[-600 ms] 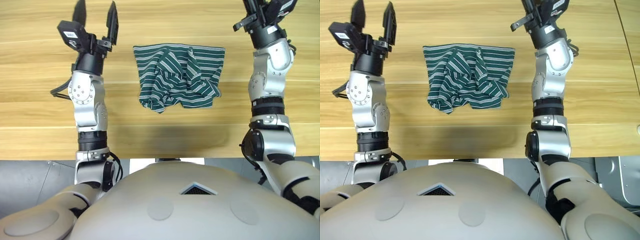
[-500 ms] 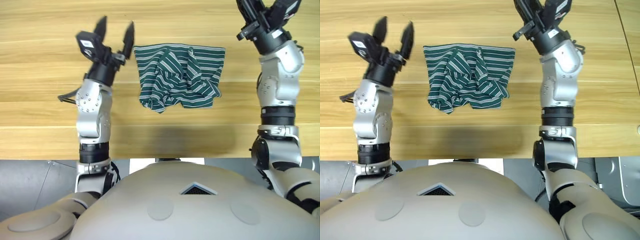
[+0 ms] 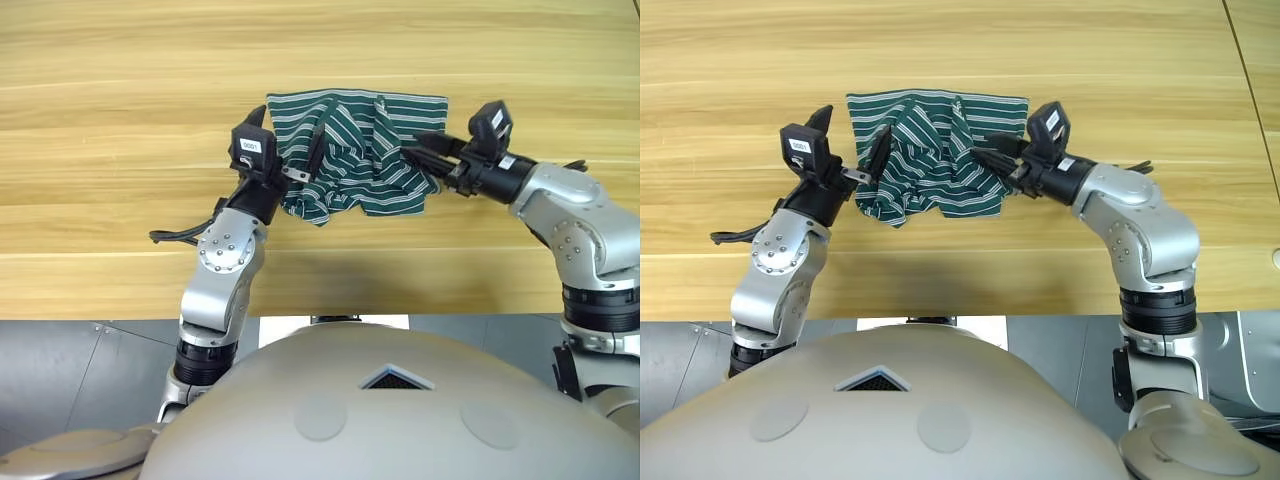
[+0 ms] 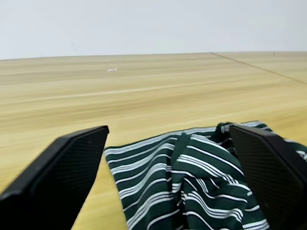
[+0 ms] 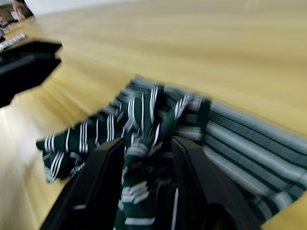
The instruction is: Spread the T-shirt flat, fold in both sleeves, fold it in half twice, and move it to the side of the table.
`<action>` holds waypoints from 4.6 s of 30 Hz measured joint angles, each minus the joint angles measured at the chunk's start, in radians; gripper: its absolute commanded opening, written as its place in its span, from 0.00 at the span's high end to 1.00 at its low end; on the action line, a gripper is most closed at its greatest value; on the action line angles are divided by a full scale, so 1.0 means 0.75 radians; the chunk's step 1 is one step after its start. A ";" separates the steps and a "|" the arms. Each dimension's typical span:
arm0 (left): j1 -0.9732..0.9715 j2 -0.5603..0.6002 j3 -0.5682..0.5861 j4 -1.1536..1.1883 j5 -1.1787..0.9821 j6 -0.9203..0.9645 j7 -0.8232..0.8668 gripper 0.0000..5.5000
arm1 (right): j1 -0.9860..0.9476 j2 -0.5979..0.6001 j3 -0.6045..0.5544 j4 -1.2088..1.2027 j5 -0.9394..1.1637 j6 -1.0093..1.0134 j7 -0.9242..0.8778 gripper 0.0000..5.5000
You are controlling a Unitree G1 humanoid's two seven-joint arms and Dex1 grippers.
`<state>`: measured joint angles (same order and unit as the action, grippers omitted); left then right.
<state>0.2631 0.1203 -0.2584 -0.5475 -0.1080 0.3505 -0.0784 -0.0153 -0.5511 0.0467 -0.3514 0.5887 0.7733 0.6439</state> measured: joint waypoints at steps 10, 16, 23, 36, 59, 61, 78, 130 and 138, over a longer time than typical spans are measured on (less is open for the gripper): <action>0.000 -0.016 -0.042 0.046 0.032 -0.033 -0.007 0.18 | -0.039 0.086 -0.009 0.072 0.007 0.084 -0.080 0.67; -0.001 -0.022 -0.046 0.061 0.040 -0.043 -0.029 0.18 | -0.071 0.170 -0.059 0.080 0.111 0.191 -0.093 0.67; 0.002 -0.023 -0.054 0.069 0.044 -0.049 -0.033 0.18 | -0.079 0.180 -0.023 0.093 0.098 0.222 -0.128 0.67; 0.037 0.008 -0.176 0.070 0.121 -0.068 -0.057 0.18 | -0.137 0.206 0.031 0.137 -0.009 0.158 -0.143 0.94; -0.268 -0.002 -0.334 0.415 0.364 0.109 -0.095 0.47 | -0.131 0.095 -0.074 0.820 -0.224 -0.588 0.254 1.00; -0.269 0.001 -0.334 0.420 0.370 0.109 -0.096 0.51 | -0.160 0.093 -0.083 1.047 -0.268 -0.746 0.336 1.00; -0.374 -0.087 -0.344 0.573 0.416 0.127 -0.115 0.57 | -0.436 0.239 -0.122 1.892 -0.422 -1.654 0.479 1.00; 0.122 0.179 0.548 -0.304 -0.187 0.056 -0.339 1.00 | -0.121 -0.261 -0.136 0.209 -0.208 -0.666 0.645 1.00; 0.149 0.327 0.767 -0.561 -0.737 0.136 -0.464 1.00 | -0.073 -0.407 -0.257 0.099 -0.078 -0.909 0.996 1.00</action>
<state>0.3749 0.3656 0.3172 -0.9683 -0.6610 0.4523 -0.4262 -0.0697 -0.8565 -0.1464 -0.2772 0.5304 0.0918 1.3913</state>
